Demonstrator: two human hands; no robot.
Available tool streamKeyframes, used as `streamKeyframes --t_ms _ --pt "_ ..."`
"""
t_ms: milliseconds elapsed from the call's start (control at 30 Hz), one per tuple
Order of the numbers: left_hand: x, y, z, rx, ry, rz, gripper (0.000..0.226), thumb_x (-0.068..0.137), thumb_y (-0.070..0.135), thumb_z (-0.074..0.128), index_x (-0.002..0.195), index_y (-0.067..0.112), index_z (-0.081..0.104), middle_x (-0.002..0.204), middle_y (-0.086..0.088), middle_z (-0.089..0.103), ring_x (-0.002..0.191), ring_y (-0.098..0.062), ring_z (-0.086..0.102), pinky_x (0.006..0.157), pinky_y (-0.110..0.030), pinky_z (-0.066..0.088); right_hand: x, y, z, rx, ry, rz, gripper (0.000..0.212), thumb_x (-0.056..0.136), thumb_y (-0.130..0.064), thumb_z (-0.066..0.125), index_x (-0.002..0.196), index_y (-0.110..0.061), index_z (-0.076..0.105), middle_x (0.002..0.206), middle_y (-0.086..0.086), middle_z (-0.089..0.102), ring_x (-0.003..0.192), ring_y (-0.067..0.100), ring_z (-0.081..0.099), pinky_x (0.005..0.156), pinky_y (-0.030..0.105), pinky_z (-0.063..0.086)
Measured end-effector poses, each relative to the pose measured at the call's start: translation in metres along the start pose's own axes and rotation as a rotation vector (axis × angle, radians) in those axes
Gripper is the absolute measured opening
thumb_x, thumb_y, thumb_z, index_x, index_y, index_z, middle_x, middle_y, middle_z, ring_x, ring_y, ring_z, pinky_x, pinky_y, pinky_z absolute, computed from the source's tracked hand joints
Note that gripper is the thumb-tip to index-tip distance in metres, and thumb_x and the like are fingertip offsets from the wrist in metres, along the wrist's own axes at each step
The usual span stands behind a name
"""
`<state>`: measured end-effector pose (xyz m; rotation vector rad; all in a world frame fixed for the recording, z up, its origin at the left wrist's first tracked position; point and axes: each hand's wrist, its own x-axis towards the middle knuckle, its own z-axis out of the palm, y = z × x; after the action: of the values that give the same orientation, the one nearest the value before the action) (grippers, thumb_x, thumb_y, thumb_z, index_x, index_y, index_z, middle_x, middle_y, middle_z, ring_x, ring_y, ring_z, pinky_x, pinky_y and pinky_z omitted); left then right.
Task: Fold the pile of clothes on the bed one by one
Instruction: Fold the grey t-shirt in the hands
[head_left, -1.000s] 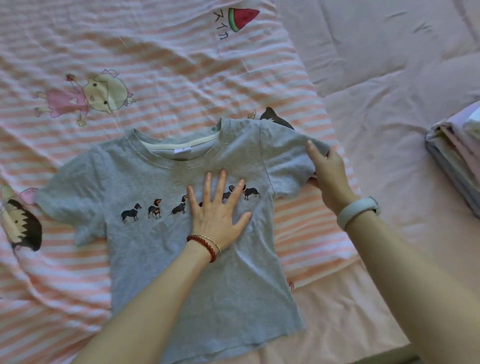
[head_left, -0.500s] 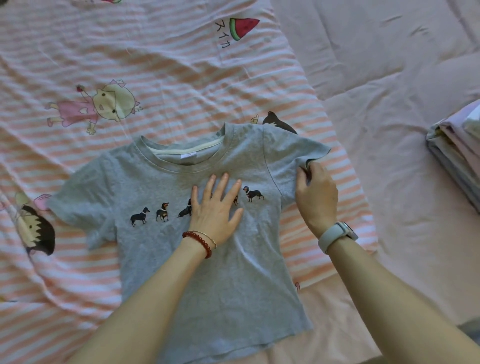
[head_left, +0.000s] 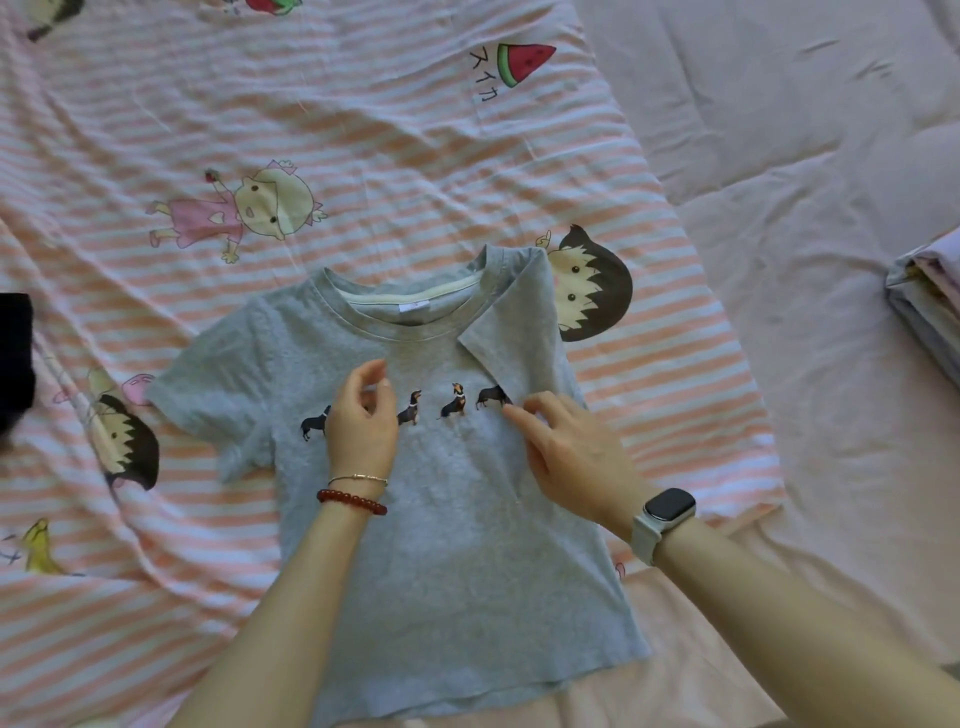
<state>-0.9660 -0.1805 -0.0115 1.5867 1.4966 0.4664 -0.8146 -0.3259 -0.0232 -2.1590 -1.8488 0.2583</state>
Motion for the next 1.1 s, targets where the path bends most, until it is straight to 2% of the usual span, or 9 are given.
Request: streamKeyframes --t_ms 67,200,267,433,633,767,867,1000,1100 --pt "-0.001 -0.007 -0.017 0.041 0.199 -0.025 0.025 0.091 0.002 0.048 0.113 0.003 0.058 0.113 -0.009 0.058 0.096 -0.019 0.053 0.077 -0.016 0.041 -0.003 -0.003 -0.002 -0.076 0.076 0.012 0.036 0.082 -0.010 0.051 0.116 -0.005 0.062 0.108 0.015 0.062 0.090 0.031 0.058 0.068 0.037 0.045" --pt "-0.008 -0.041 -0.059 0.051 0.463 -0.278 0.035 0.084 0.001 0.053 0.119 -0.002 0.053 0.126 -0.023 0.047 0.113 -0.033 0.048 0.099 -0.039 0.039 -0.002 -0.011 0.009 -0.223 -0.078 0.079 0.048 0.087 -0.027 0.036 0.120 -0.004 0.060 0.128 0.017 0.057 0.121 0.032 0.053 0.098 0.055 0.039" --pt "-0.016 -0.054 -0.076 0.089 0.501 -0.351 0.040 0.083 0.003 0.055 0.122 -0.003 0.050 0.129 -0.024 0.045 0.121 -0.034 0.040 0.103 -0.041 0.034 0.005 -0.016 0.010 -0.244 -0.078 0.110 0.041 0.085 -0.024 0.042 0.113 -0.005 0.065 0.118 0.016 0.063 0.111 0.033 0.059 0.098 0.049 0.041" --pt "-0.021 -0.062 -0.085 0.193 0.450 -0.222 0.045 0.083 0.006 0.058 0.126 0.000 0.047 0.130 -0.024 0.044 0.122 -0.036 0.038 0.105 -0.042 0.031 0.054 -0.028 0.001 -0.109 0.015 0.197 0.034 0.087 -0.027 0.046 0.106 -0.002 0.059 0.086 0.012 0.060 0.072 0.027 0.054 0.060 0.035 0.045" --pt "0.005 -0.059 -0.084 -0.155 0.435 -0.491 0.052 0.087 0.015 0.059 0.132 0.000 0.038 0.131 -0.017 0.047 0.117 -0.030 0.050 0.093 -0.034 0.042 0.093 -0.030 0.014 -0.117 -0.188 0.463 0.042 0.093 -0.030 0.048 0.126 -0.005 0.040 0.111 0.012 0.051 0.100 0.029 0.049 0.072 0.036 0.042" --pt "0.015 -0.063 -0.092 -0.304 0.445 -0.519 0.013 0.087 0.015 0.059 0.095 0.011 0.050 0.080 -0.001 0.053 0.075 -0.023 0.051 0.075 -0.034 0.042 0.094 -0.028 0.021 -0.078 -0.098 0.425 0.033 0.088 -0.001 0.043 0.120 0.001 0.050 0.102 0.019 0.055 0.092 0.035 0.054 0.060 0.037 0.039" --pt "0.019 -0.072 -0.099 -0.405 0.383 -0.521 0.025 0.088 0.012 0.058 0.071 0.019 0.042 0.070 0.004 0.047 0.065 -0.013 0.047 0.075 -0.039 0.049 0.084 -0.037 0.020 0.080 0.127 0.316 0.029 0.081 -0.003 0.048 0.108 0.002 0.060 0.078 0.014 0.054 0.062 0.025 0.051 0.043 0.026 0.036" --pt "0.020 -0.075 -0.105 -0.699 0.345 -0.596 0.003 0.091 0.008 0.055 0.091 0.007 0.053 0.092 -0.007 0.056 0.084 -0.018 0.058 0.059 -0.027 0.057 0.071 -0.049 0.021 0.221 -0.113 0.123 0.031 0.093 -0.015 0.045 0.120 -0.007 0.058 0.094 0.010 0.057 0.080 0.023 0.053 0.054 0.030 0.045" --pt "0.022 -0.066 -0.106 -0.819 0.341 -0.633 0.010 0.092 0.006 0.053 0.082 0.009 0.054 0.083 -0.006 0.058 0.065 -0.013 0.061 0.046 -0.021 0.053 0.068 -0.048 0.021 0.107 0.041 0.170 0.037 0.089 -0.021 0.040 0.114 -0.007 0.063 0.102 0.012 0.062 0.090 0.028 0.056 0.070 0.040 0.048"
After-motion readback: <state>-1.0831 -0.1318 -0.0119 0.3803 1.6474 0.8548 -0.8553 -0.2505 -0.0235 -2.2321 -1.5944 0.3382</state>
